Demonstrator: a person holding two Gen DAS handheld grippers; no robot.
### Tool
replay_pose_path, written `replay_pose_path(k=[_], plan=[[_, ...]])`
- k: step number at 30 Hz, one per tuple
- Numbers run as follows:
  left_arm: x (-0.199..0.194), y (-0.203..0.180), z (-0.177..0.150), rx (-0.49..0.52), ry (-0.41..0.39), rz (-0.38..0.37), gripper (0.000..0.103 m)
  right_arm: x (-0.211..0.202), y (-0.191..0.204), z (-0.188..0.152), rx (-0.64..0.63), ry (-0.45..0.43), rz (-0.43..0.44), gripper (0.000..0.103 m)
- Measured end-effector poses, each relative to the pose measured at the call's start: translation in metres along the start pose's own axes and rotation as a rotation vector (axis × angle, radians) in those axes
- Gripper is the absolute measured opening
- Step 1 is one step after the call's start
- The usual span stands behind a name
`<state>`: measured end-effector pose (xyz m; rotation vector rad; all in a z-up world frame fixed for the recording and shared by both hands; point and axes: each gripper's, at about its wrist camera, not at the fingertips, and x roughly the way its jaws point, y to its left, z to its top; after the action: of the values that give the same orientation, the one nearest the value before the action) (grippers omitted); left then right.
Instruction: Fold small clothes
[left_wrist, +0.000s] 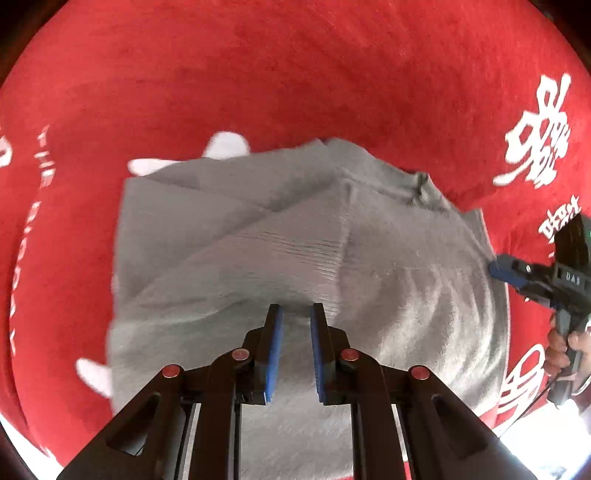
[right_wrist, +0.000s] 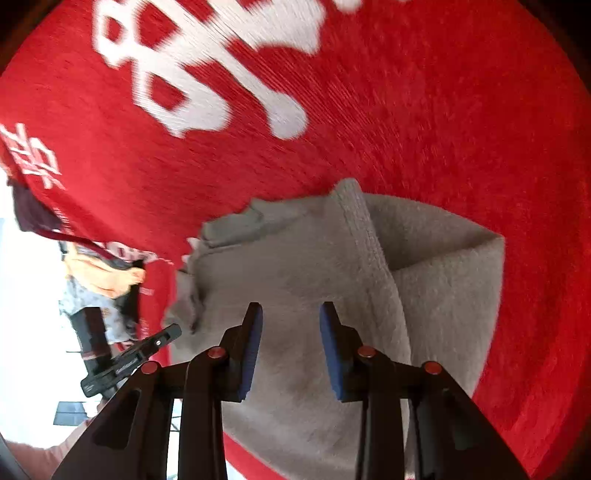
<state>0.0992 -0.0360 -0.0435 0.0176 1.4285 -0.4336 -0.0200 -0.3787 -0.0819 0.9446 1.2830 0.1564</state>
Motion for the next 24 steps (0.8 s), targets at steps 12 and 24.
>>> replay_pose_path(k=[12, 24], plan=[[-0.01, 0.037, 0.066, -0.114, -0.141, 0.141, 0.016, -0.007, -0.009, 0.005, -0.033, -0.029, -0.103, 0.035], [0.001, 0.004, -0.022, 0.108, 0.071, 0.093, 0.016, -0.035, -0.011, -0.033, -0.054, -0.031, -0.138, 0.04]])
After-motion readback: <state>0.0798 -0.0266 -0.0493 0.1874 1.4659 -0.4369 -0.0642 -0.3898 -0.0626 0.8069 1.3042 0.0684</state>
